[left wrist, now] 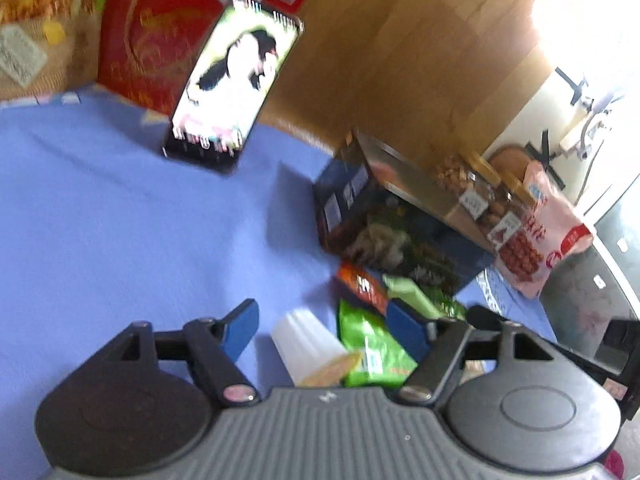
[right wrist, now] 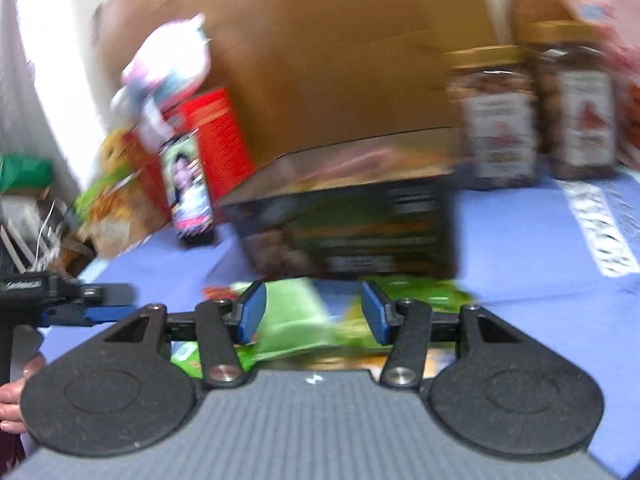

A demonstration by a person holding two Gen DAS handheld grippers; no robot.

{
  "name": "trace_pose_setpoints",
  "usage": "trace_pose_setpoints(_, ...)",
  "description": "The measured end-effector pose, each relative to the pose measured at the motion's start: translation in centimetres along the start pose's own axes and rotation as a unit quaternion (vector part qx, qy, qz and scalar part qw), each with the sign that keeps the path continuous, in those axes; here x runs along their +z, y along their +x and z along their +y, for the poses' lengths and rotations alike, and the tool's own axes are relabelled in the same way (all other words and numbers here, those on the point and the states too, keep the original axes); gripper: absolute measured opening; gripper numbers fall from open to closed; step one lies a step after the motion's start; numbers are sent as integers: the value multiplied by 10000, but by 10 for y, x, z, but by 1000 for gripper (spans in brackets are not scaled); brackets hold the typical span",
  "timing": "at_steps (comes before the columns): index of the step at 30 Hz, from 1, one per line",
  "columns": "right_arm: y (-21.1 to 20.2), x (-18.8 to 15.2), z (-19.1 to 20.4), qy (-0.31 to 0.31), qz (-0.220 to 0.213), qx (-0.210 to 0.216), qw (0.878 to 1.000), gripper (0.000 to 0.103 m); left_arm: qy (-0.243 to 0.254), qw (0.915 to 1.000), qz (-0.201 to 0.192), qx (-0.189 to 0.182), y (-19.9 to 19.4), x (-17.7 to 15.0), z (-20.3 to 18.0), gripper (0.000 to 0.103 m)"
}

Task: Organize snacks
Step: 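Grasp the yellow milk-tea cup with the left tool and drop it into the tin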

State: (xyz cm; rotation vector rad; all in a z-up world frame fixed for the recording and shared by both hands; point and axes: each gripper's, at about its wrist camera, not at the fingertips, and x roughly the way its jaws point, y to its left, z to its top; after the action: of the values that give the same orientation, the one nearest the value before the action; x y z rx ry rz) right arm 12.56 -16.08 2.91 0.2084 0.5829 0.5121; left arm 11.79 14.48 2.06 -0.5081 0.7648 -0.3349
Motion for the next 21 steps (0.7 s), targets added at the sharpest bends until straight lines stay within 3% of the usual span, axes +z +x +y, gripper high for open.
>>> trace_pose_setpoints(3, 22, -1, 14, -303, 168, -145, 9993, 55, 39, 9999, 91, -46, 4, -12, -3, 64)
trace_pose_setpoints(5, 31, -4, 17, -410, 274, -264, 9984, 52, 70, 9998, 159, -11, 7, -21, -3, 57)
trace_pose_setpoints(8, 23, -8, 27, -781, 317, -330, 9959, 33, 258, 9996, 80, 12, 1, -31, -6, 51)
trace_pose_setpoints(10, 12, -15, 30, -963, 350, -329, 9942, 33, 230, 9997, 96, -56, -2, -35, -5, 46)
trace_pose_setpoints(15, -14, -37, 43, -1267, 243, -315, 9911, 35, 136, 9995, 73, -266, -13, -49, -5, 46)
trace_pose_setpoints(18, -28, -43, 62, -1521, -11, 8, 9884, 35, 87, 9992, 127, -358, -22, -54, -7, 51)
trace_pose_setpoints(21, -24, -51, 85, -1949, 159, 485, 9795, 39, 125, 9985, 80, -521, -35, -57, -8, 69)
